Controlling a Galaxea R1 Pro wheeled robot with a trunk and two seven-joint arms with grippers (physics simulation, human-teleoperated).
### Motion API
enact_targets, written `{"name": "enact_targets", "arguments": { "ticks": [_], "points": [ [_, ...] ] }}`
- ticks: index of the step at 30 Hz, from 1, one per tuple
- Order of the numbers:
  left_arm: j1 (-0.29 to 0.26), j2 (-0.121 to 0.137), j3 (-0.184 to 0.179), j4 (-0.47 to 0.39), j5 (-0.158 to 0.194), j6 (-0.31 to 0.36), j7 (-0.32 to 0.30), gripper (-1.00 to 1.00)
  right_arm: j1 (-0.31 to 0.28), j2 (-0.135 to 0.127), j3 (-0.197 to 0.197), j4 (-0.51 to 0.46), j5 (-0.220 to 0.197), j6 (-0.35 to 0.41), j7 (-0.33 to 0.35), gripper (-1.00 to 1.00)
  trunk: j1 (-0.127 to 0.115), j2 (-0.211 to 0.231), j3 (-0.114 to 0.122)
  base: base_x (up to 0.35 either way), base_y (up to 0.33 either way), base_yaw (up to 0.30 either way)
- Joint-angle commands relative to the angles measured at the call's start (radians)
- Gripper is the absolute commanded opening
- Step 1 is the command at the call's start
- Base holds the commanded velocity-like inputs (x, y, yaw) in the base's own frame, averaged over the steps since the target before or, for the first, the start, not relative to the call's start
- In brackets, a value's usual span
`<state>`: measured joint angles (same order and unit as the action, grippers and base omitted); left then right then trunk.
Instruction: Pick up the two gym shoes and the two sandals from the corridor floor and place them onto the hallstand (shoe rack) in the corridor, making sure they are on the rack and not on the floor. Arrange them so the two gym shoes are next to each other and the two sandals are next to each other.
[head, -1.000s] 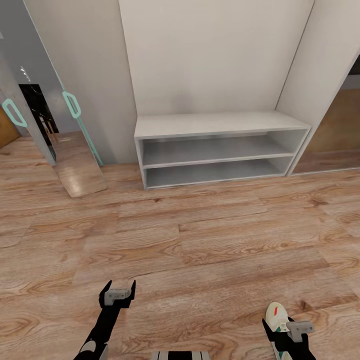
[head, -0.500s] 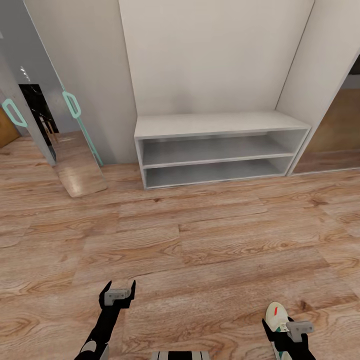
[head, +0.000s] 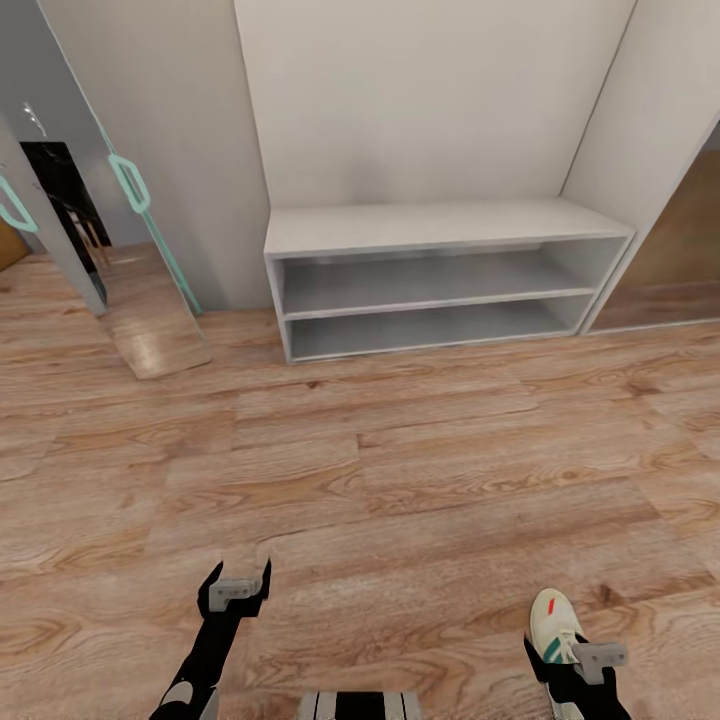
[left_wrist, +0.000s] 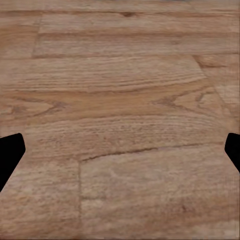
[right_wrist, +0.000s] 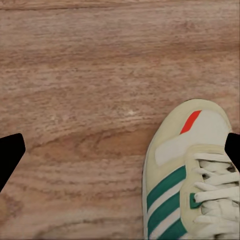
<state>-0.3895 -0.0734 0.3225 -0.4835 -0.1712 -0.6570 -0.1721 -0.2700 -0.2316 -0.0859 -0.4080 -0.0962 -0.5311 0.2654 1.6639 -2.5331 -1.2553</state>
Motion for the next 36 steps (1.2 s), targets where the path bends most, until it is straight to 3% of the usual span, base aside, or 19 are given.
{"name": "enact_targets", "arguments": {
  "ticks": [1, 36],
  "points": [
    [0.0, 0.0, 0.0, 0.0, 0.0, 0.0, 0.0, 1.0, 0.0, 0.0, 0.0, 0.0, 0.0, 0.0, 0.0, 1.0, 0.0, 0.0, -0.004, 0.0, 0.0, 0.0],
    [0.0, 0.002, -0.002, 0.002, 0.001, 0.0, 0.001, 1.0, 0.003, -0.008, -0.001, 0.0, 0.0, -0.026, -0.001, 1.0, 0.016, -0.008, -0.139, 0.0, 0.0, 0.0]
  ]
}}
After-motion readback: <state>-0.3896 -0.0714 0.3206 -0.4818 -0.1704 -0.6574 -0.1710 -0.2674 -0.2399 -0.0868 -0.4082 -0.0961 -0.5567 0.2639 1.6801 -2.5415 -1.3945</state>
